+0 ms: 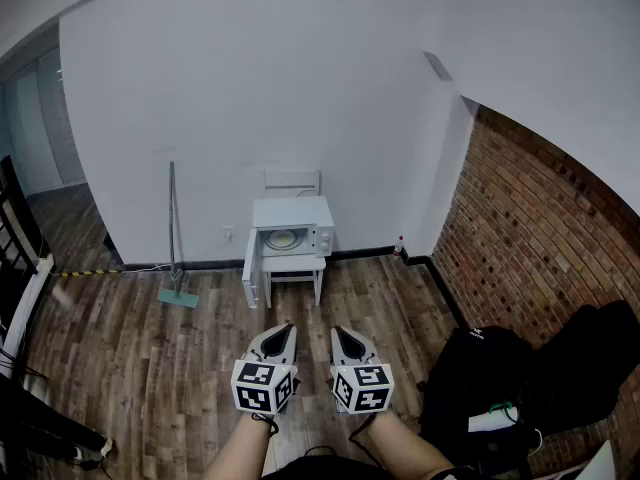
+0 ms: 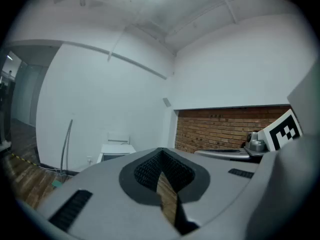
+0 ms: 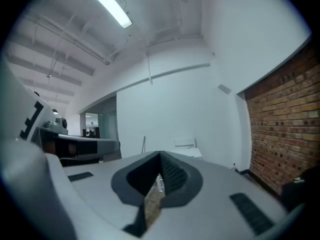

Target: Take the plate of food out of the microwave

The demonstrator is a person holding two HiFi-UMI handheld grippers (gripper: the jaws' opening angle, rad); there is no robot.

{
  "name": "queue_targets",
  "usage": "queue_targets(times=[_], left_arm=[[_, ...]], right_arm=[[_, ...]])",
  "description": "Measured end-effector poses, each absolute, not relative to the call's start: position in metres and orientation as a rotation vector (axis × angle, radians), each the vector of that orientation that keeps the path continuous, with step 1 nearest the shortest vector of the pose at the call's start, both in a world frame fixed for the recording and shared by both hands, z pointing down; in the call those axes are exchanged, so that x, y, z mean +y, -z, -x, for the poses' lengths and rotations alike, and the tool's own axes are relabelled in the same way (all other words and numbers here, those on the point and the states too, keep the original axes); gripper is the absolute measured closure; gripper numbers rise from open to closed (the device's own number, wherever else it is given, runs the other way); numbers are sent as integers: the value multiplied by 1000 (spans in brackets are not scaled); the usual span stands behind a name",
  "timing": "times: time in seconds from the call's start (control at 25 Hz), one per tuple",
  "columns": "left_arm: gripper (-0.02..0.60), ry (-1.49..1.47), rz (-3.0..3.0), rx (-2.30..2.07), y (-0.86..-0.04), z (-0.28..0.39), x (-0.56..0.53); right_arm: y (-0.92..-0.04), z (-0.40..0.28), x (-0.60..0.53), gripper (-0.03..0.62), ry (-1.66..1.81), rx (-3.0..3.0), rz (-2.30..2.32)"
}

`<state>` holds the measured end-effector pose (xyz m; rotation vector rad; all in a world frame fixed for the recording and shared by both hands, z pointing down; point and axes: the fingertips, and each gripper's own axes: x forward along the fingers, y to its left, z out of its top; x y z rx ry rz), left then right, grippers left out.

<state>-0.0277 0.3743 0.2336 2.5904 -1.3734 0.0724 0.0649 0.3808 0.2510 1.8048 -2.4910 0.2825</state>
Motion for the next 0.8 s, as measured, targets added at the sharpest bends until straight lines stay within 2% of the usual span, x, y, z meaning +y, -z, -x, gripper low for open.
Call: queue_targets(times=[0.8], left_arm=[[589, -122, -2603, -1223, -262, 65, 369]], right_arm=[[-269, -29, 387, 580, -344, -2399, -1916]])
